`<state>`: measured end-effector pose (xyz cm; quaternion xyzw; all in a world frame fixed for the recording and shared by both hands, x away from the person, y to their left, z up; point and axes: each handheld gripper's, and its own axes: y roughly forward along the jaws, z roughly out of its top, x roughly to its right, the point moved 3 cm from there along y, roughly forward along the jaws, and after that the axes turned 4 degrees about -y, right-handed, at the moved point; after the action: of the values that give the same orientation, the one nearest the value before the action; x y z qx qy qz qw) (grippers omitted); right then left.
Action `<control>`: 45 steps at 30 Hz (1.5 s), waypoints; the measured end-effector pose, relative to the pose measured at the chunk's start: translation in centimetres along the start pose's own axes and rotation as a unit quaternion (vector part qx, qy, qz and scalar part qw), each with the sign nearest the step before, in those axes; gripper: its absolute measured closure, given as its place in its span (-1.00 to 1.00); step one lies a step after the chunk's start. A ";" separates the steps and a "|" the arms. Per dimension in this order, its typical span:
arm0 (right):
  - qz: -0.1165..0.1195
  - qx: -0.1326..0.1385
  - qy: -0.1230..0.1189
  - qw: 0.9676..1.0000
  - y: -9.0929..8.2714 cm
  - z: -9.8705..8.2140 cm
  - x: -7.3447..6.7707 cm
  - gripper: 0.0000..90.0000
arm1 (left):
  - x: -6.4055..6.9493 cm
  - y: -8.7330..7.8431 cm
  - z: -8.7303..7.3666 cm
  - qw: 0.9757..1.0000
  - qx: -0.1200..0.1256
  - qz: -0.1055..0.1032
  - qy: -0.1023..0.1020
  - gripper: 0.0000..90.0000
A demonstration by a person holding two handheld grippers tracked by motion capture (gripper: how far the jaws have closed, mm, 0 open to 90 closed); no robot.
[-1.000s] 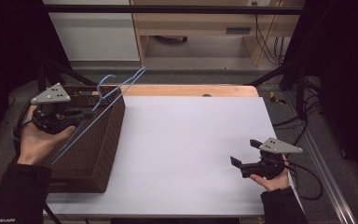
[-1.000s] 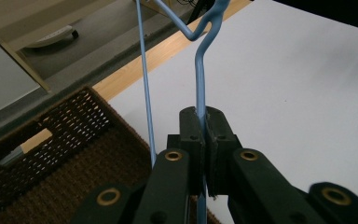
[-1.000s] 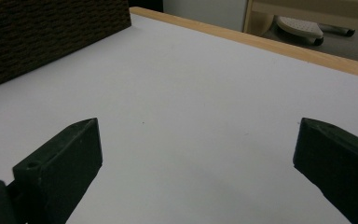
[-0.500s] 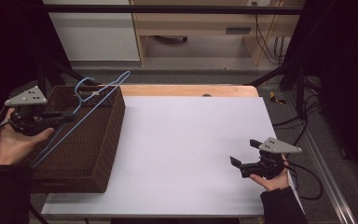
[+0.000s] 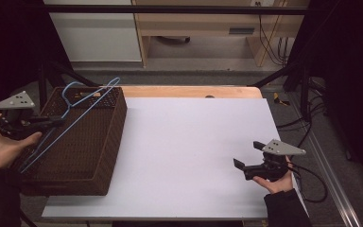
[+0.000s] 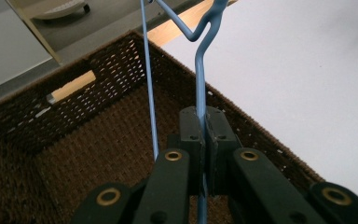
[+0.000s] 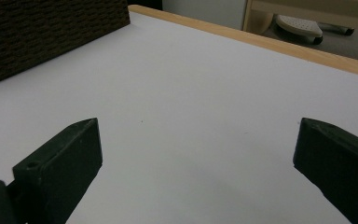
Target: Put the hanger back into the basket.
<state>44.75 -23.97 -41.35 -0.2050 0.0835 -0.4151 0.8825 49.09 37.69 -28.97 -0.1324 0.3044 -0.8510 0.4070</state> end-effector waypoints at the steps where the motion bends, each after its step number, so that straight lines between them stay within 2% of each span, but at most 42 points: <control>1: 0.000 0.000 0.000 1.000 0.0 0.0 0.0 -0.96 | -0.2 0.0 -0.2 1.000 -0.003 0.003 -0.001 0.94; 10: -0.001 -0.002 0.001 1.000 0.0 -0.1 0.0 -0.96 | -2.0 1.1 -2.3 0.999 -0.018 0.007 -0.027 0.94; 13: -0.001 -0.002 0.001 1.000 0.0 -0.1 0.0 -0.96 | -2.3 1.7 -3.0 0.999 -0.030 0.009 -0.027 0.94; 17: -0.001 -0.003 0.001 1.000 0.0 -0.1 0.0 -0.96 | -2.3 2.6 -3.7 0.999 -0.041 0.009 -0.025 0.94; 20: -0.001 -0.004 -0.001 1.000 0.1 -0.1 0.0 -0.96 | -2.2 3.5 -4.3 0.998 -0.044 0.006 -0.034 0.94; 26: -0.002 -0.002 0.000 1.000 0.0 -0.1 0.0 -0.97 | -1.9 5.8 -5.8 0.997 -0.064 0.010 -0.038 0.94; 32: -0.001 -0.004 -0.001 1.000 0.1 -0.1 0.0 -0.97 | -1.6 7.8 -6.8 0.995 -0.084 0.024 -0.040 0.94; 36: -0.001 -0.005 -0.002 1.000 0.1 -0.1 0.0 -0.97 | -1.3 8.8 -7.5 0.993 -0.104 0.038 -0.030 0.94; 39: -0.001 -0.004 -0.001 1.000 0.1 -0.1 0.0 -0.97 | -1.1 9.2 -7.8 0.992 -0.112 0.048 -0.025 0.93; 41: -0.001 -0.004 -0.002 1.000 0.1 -0.1 0.0 -0.97 | -1.1 9.2 -7.9 0.991 -0.119 0.052 -0.032 0.92; 44: -0.001 -0.004 -0.002 1.000 0.0 -0.1 0.0 -0.97 | -1.0 8.8 -7.7 0.992 -0.110 0.050 -0.040 0.80; 45: -0.002 -0.004 -0.001 1.000 0.0 -0.1 0.0 -0.97 | -0.9 8.5 -7.5 0.992 -0.107 0.049 -0.037 0.80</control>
<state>44.76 -23.95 -41.44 -0.2089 0.0834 -0.4160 0.8811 51.30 37.39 -40.08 -0.1912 0.3849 -0.7870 0.4426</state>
